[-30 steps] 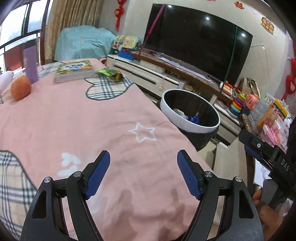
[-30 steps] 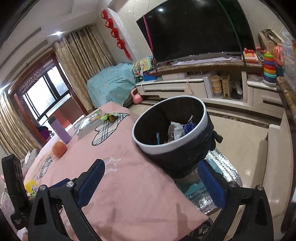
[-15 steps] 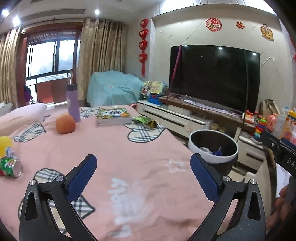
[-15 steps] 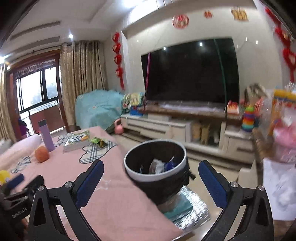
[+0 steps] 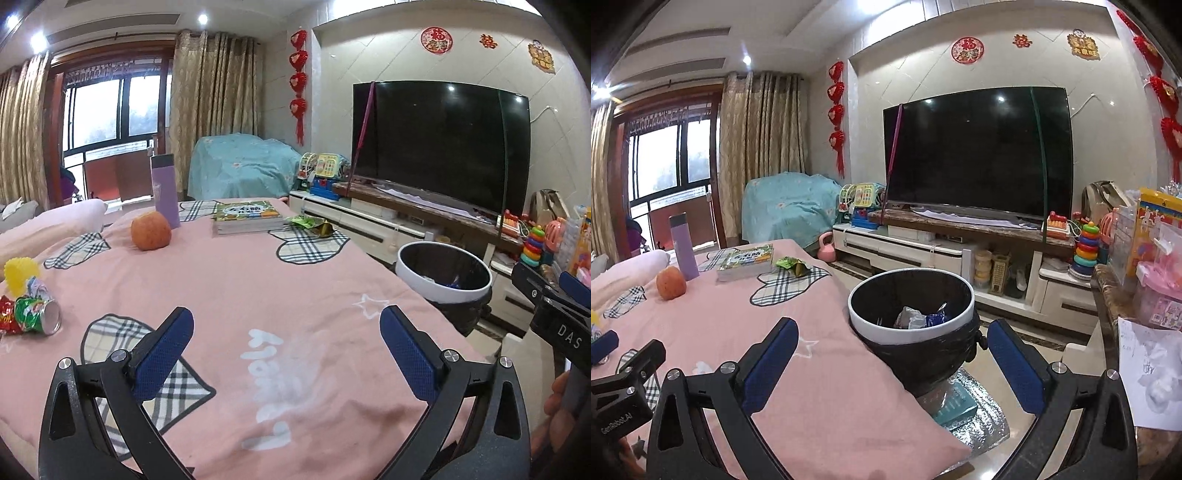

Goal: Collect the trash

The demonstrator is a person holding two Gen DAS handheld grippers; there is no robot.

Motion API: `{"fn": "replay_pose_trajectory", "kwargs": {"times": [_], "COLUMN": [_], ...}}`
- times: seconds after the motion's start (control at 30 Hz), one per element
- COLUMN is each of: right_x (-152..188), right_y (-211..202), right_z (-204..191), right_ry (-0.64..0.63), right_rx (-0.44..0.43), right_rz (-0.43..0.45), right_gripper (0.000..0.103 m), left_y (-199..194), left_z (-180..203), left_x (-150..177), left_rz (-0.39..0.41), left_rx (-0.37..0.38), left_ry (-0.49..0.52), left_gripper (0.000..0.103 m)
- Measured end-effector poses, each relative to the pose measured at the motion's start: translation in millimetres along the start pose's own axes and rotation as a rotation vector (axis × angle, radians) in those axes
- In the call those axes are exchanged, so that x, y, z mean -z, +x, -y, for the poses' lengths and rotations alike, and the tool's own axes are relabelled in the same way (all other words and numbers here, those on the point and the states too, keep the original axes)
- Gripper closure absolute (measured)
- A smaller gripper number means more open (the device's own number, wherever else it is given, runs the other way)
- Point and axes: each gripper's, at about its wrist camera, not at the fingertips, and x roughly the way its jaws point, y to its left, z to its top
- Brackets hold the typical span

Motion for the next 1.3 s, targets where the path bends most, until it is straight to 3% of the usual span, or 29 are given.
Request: {"fn": "replay_pose_trajectory", "kwargs": {"times": [1.3], "right_x": [7], "right_y": [-5], "right_z": [12], "right_ry": [0.065], "right_rx": [-0.051], "right_rz": [0.018], "right_gripper": [0.0], "left_y": [-12], "left_z": [-5], "left_x": [0], "left_rz": [0.031], "left_rx": [-0.079], "left_ry": [0.012], "left_gripper": [0.0]}}
